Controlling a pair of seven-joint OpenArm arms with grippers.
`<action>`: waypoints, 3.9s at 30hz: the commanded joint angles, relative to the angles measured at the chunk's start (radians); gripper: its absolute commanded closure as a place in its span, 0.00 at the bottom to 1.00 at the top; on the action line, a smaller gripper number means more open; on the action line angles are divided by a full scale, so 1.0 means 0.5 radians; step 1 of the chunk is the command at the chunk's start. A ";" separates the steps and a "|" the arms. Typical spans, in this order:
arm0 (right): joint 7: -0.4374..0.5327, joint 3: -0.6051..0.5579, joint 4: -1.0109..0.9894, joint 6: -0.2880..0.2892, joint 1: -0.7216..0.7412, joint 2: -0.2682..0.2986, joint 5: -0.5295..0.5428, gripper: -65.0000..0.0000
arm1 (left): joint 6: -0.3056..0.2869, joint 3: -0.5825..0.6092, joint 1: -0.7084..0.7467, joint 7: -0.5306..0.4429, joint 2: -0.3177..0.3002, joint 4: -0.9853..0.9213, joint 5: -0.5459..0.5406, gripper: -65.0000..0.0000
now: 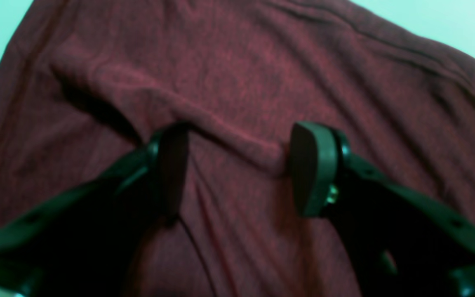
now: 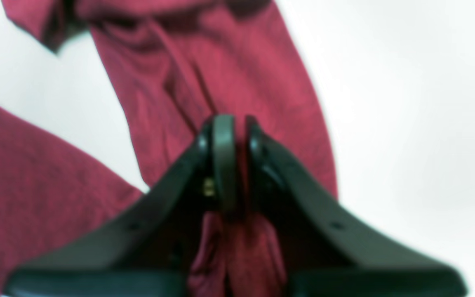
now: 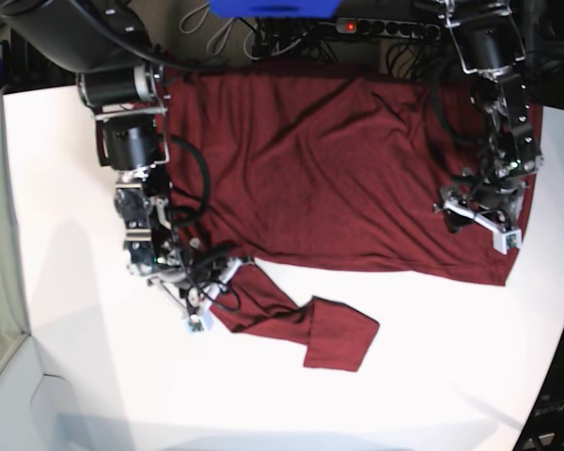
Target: Layout the t-shirt on the table in an organized manner, then fold the t-shirt properly
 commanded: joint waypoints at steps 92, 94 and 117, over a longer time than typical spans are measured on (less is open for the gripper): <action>0.528 -0.863 0.261 0.006 0.039 -0.283 0.010 1.00 | 0.000 0.003 -0.106 -0.108 -0.015 -0.194 0.008 0.41; 0.479 -1.016 0.347 0.009 0.005 -0.283 0.010 1.00 | 0.000 0.003 -0.106 -0.108 -0.015 -0.194 0.008 0.41; 0.037 -0.955 0.605 0.006 -0.035 -0.121 0.010 0.63 | -0.004 0.003 -0.152 -0.111 -0.012 -0.338 0.008 0.41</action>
